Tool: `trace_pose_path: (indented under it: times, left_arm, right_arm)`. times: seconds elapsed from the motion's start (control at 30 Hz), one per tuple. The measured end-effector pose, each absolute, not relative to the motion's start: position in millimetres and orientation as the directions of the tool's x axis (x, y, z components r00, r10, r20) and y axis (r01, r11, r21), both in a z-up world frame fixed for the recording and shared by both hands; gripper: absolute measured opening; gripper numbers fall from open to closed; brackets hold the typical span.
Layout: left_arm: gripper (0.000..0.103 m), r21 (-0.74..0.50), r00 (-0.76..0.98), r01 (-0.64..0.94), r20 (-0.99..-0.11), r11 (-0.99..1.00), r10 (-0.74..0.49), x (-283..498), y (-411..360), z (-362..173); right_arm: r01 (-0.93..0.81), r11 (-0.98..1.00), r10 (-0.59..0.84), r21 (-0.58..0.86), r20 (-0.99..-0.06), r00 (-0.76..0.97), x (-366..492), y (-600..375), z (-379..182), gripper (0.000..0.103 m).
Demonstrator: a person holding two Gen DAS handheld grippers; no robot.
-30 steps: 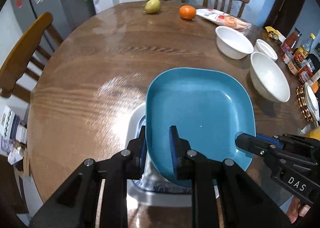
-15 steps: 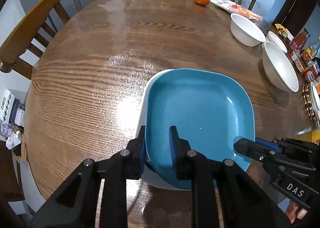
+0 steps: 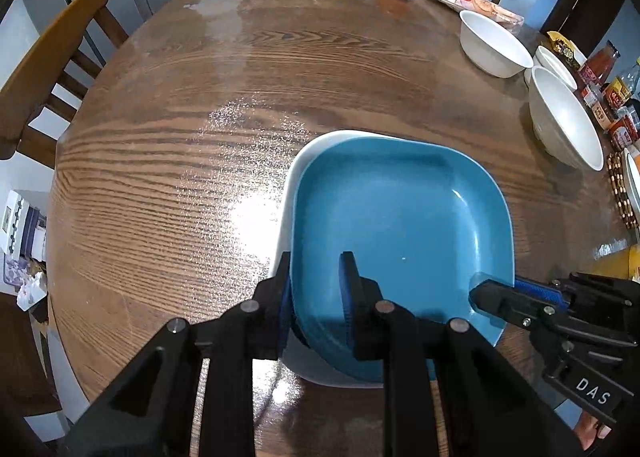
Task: Organize plates and bowls
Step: 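Carry the teal dish with the left tool onto the stacked plates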
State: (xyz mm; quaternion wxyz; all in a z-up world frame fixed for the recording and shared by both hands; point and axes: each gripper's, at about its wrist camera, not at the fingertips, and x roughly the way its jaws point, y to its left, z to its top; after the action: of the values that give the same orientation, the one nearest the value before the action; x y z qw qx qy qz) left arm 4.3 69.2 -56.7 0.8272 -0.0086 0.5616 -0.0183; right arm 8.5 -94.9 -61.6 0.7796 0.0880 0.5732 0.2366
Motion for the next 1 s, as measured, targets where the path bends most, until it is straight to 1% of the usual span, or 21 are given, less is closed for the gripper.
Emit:
trace_pose_path:
  times: [0.27, 0.4, 0.63, 1.0]
  left_arm:
    - [0.02, -0.025, 0.363, 0.033, -0.931, 0.999, -0.036, 3.8, 69.7, -56.5]
    - [0.022, -0.024, 0.365, 0.031, -0.93, 0.999, -0.033, 3.9, 69.4, -56.1]
    - [0.023, 0.006, 0.378, 0.041, -0.926, 0.999, -0.01, 2.2, 65.8, -54.8]
    - [0.023, 0.013, 0.382, 0.043, -0.924, 0.999, -0.005, 2.0, 67.0, -54.0]
  right_arm:
    - [-0.26, 0.873, 0.47, 0.412, -0.853, 0.227, 10.1, -94.9, -62.2, 0.012]
    - [-0.249, 0.874, 0.472, 0.418, -0.852, 0.227, 11.2, -97.0, -62.9, 0.012]
    - [-0.278, 0.892, 0.428, 0.358, -0.867, 0.256, 6.2, -90.5, -57.3, 0.012]
    - [-0.283, 0.895, 0.419, 0.346, -0.87, 0.261, 6.2, -89.9, -56.8, 0.012]
